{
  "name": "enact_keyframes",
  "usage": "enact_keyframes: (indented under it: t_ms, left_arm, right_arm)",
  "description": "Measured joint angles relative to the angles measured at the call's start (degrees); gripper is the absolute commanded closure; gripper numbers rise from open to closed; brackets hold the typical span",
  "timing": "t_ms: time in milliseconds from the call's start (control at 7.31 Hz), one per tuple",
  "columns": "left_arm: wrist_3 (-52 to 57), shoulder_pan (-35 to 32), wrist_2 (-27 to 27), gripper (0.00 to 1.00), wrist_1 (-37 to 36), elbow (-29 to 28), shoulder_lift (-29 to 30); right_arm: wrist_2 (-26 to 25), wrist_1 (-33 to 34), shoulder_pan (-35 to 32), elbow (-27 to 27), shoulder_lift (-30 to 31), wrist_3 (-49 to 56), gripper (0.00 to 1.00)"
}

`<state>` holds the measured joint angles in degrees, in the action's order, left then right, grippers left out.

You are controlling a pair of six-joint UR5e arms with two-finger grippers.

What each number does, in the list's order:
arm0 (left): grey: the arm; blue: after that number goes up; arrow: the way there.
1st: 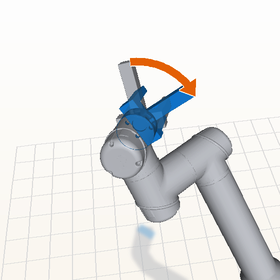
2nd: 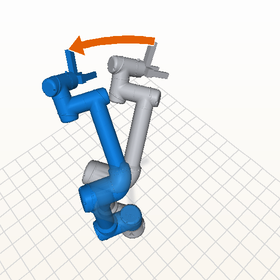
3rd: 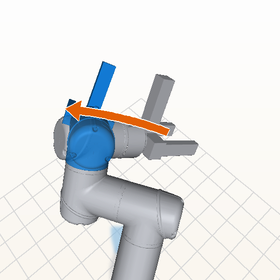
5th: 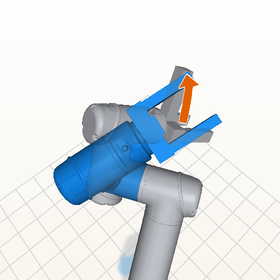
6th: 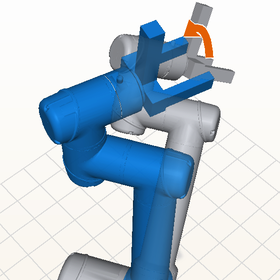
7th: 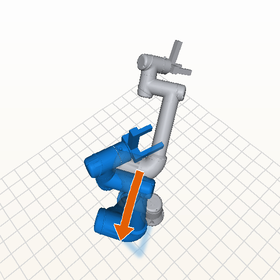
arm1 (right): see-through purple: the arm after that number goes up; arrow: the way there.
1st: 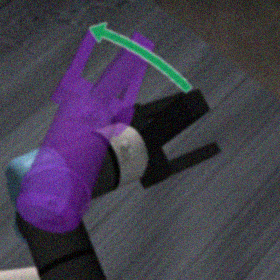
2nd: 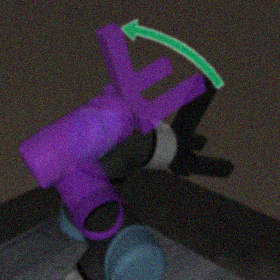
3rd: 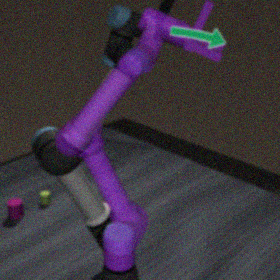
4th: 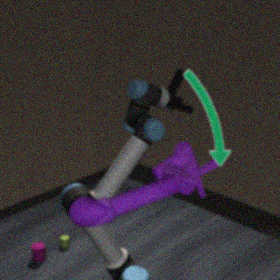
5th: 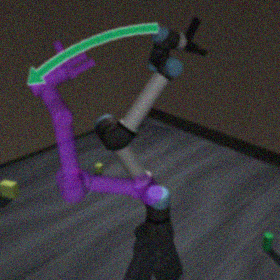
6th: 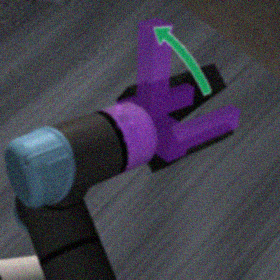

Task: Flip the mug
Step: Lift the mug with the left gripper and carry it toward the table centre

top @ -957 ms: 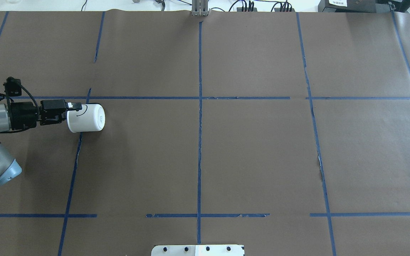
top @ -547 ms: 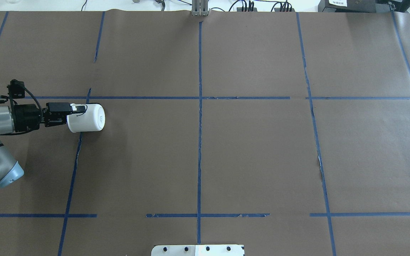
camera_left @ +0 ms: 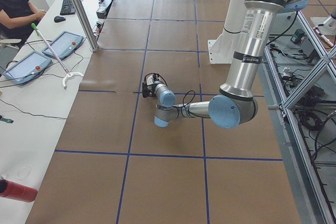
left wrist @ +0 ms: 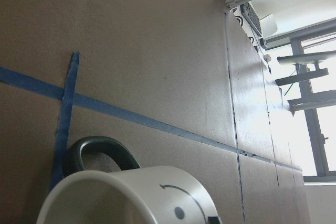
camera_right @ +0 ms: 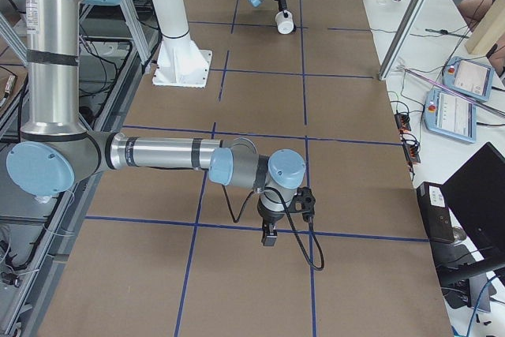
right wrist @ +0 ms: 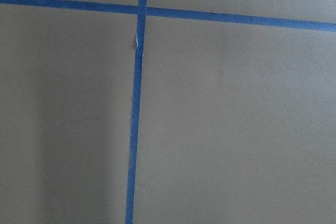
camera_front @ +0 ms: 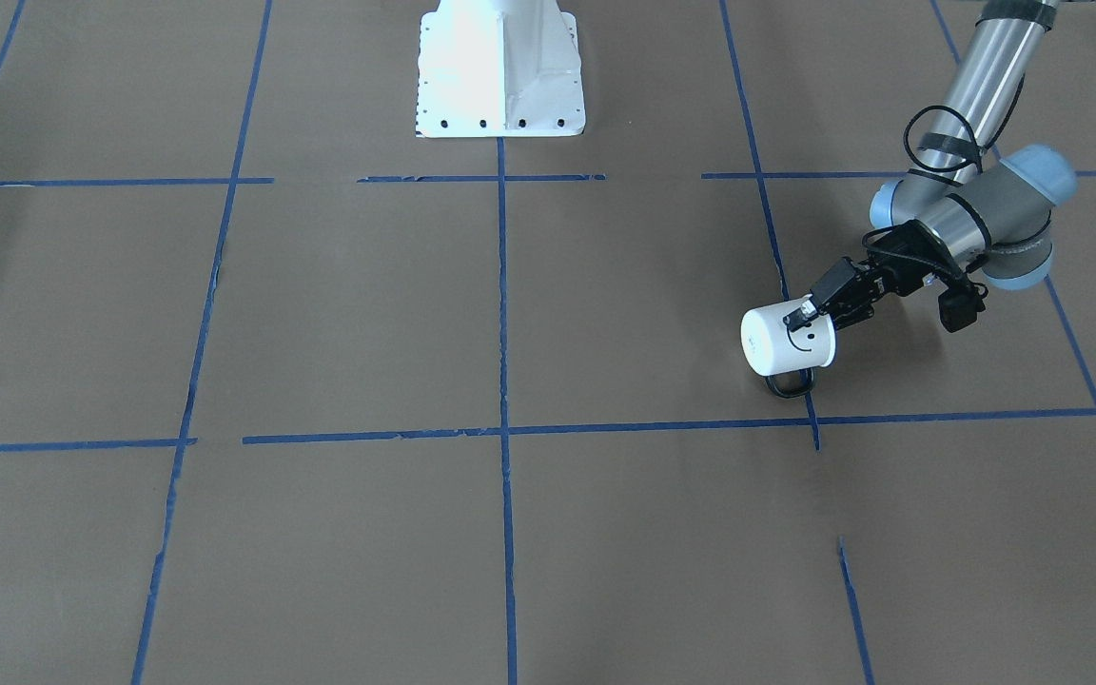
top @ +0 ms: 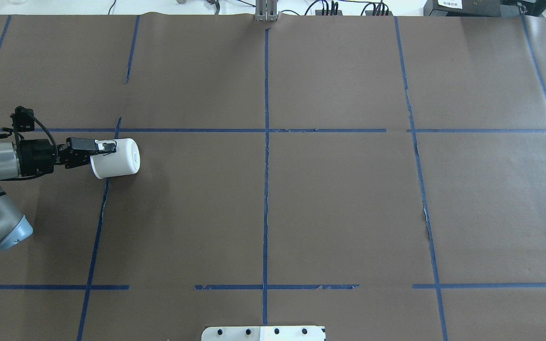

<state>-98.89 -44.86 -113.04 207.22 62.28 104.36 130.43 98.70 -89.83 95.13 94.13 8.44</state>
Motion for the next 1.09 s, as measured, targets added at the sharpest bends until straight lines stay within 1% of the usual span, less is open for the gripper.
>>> enact_keyframes:
  t_ms: [547,821,957,1094]
  left_arm:
    - [-3.77,-0.21,0.09,1.0,1.13,3.47,-0.6]
    - [-4.19,-0.29,0.15,1.0,-0.08,5.98,-0.69]
    - [-4.26,-0.29,0.18,1.0,-3.71,8.48,-0.61]
    - [-4.28,-0.24,0.18,1.0,-10.6,12.47,-0.22]
  right_arm:
    - [0.0,0.0,0.0,0.05,0.0,0.0,0.0]
    - [0.0,0.0,0.0,0.06,0.0,0.0,0.0]
    - [0.0,0.0,0.0,0.06,0.0,0.0,0.0]
    - [0.0,0.0,0.0,0.06,0.0,0.0,0.0]
